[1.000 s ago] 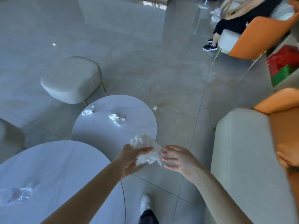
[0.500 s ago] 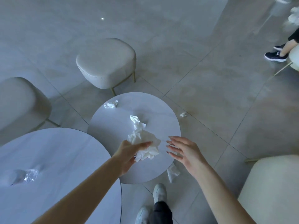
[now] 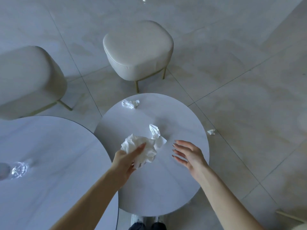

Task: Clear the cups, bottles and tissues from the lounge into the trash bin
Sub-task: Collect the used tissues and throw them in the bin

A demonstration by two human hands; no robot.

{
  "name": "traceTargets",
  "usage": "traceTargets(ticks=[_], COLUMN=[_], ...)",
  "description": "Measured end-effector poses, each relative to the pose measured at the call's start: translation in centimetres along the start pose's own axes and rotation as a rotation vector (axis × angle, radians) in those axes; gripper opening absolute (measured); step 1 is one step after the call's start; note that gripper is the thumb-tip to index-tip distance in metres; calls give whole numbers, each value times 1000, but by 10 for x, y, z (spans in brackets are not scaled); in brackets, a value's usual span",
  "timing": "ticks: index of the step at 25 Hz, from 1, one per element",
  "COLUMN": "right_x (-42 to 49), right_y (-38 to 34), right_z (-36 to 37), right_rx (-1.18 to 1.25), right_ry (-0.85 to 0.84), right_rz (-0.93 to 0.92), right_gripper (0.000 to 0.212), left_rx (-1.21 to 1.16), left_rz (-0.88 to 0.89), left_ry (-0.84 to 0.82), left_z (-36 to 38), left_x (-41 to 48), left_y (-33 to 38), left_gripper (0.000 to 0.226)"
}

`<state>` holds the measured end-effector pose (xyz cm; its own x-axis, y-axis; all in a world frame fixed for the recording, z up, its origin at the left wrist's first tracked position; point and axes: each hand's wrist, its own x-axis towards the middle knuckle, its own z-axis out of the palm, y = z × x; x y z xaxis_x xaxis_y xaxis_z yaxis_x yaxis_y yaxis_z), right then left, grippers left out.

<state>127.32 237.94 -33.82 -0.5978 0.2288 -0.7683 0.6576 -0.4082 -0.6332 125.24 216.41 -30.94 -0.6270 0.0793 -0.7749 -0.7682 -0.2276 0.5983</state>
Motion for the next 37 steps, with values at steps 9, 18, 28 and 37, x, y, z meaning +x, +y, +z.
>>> traceTargets(ticks=[9, 18, 28, 37], right_x=[142, 179, 122, 130], right_y=[46, 107, 5, 17], right_z=[66, 88, 135, 172], right_rx=[-309, -1151, -22, -640], right_ry=[118, 317, -189, -106], right_rz=[-137, -478, -213, -491], right_gripper=[21, 25, 24, 25], left_rx=[6, 47, 33, 30], left_rz=[-35, -104, -51, -109], left_ry=[35, 24, -28, 15], left_z=[-35, -55, -46, -44], left_x=[123, 164, 171, 178], left_y=[-3, -6, 25, 51], left_gripper=[25, 21, 33, 44])
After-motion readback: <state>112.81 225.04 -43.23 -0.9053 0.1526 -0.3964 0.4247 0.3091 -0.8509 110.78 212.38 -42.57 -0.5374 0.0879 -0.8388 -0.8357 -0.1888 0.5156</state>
